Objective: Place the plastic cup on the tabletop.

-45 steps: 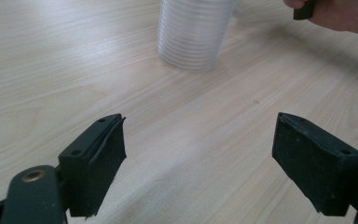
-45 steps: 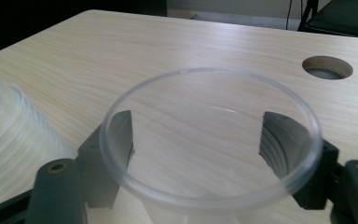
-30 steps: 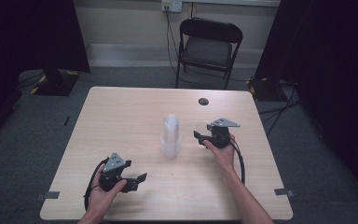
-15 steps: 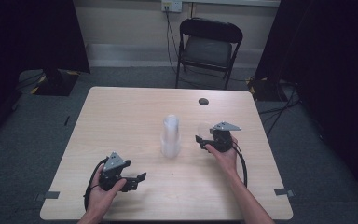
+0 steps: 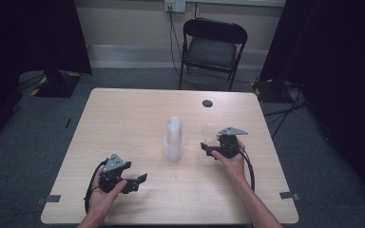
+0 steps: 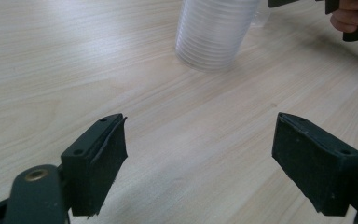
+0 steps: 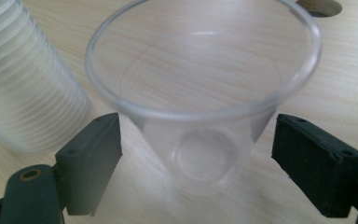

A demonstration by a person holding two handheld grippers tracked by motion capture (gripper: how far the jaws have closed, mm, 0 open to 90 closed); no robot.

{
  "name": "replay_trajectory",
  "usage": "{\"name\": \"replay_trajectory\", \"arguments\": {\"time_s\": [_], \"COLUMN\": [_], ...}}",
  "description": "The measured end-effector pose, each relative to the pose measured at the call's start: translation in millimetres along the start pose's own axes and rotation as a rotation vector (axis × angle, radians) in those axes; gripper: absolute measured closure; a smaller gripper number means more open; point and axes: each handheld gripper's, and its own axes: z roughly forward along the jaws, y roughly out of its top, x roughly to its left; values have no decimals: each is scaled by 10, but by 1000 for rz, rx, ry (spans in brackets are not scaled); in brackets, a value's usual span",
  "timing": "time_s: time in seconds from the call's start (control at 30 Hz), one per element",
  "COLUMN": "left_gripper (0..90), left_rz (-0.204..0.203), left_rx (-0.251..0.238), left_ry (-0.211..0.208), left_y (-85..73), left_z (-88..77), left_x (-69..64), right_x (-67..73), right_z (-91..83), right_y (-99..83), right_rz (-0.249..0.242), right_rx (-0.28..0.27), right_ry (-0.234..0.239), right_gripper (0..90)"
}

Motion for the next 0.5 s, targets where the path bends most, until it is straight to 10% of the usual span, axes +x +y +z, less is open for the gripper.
{"name": "replay_trajectory", "arguments": {"time_s": [0.5], "left_gripper": [178], "left_rz": [-2], "left_rx": [2], "left_ry": [2], "left_y": [2], "left_z": [-9], "left_x": [25], "right_x": [-6], "right_z": [-370], "right_y": [-114], "right_rz": [-1], "right_rx": [27], "right_ry": [36], "right_gripper": [164]}}
